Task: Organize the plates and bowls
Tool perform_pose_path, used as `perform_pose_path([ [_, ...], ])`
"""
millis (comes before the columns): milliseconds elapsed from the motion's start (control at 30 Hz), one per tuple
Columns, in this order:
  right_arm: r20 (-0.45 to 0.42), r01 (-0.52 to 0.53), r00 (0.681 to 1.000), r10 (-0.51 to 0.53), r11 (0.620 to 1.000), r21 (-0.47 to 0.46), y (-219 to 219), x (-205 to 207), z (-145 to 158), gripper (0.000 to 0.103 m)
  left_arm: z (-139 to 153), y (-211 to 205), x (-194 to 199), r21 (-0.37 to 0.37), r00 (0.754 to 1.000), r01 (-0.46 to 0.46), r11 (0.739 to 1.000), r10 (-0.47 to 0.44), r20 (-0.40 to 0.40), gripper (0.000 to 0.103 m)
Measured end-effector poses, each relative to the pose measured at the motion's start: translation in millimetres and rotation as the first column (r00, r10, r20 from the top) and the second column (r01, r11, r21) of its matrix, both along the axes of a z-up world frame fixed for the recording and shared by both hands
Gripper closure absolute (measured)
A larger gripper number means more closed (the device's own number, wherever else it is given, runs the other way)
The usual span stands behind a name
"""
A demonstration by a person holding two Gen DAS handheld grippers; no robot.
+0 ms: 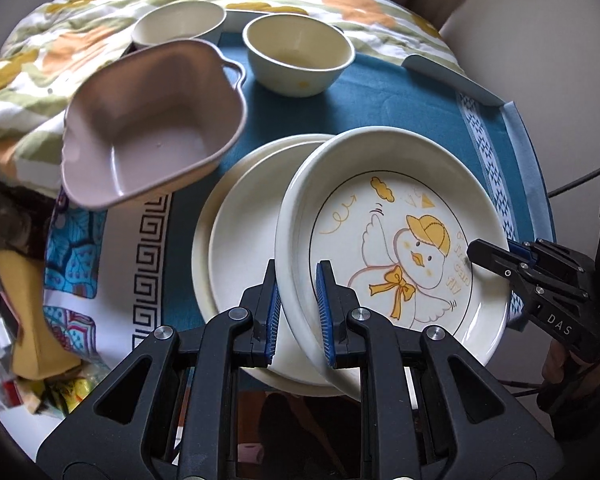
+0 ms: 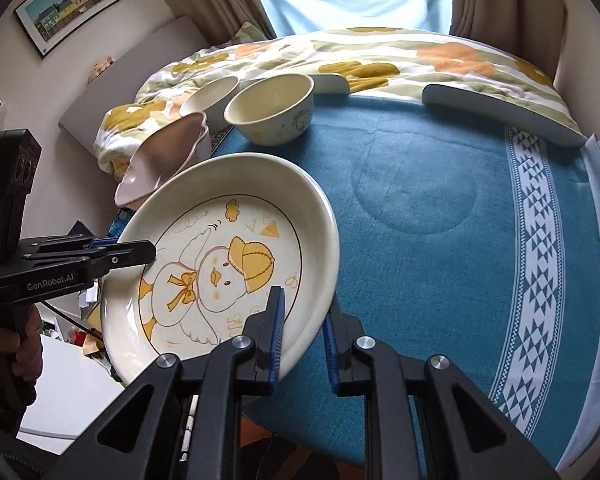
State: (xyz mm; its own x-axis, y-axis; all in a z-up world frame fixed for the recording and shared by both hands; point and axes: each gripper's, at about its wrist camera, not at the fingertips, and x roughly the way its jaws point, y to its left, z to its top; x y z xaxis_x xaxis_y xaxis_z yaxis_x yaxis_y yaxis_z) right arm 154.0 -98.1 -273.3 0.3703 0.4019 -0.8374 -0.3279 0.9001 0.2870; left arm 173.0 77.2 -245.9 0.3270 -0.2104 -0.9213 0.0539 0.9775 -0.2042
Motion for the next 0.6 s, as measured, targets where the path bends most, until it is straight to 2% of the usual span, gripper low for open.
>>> perform_pose_path([
  [233, 0.015, -0.039, 0.999, 0.04, 0.999, -0.038, 14, 5, -7, 0.086, -22, 6, 2, 0.001, 0.999, -0.044, 0.999, 0.044, -0.011, 0.088],
  [433, 0.037, -0.051, 0.998, 0.054, 0.996, -0.07, 20, 8, -4, 0.086, -31, 2, 3, 0.054, 0.999, -0.038, 0.998, 0.038, -0.004, 0.088],
  [600, 0.033, -0.048, 0.998, 0.051, 0.996, -0.075, 20, 10, -5, 0.086, -31, -11, 8, 0.135, 1.0, -0.018, 0.991, 0.015, 0.021, 0.088],
])
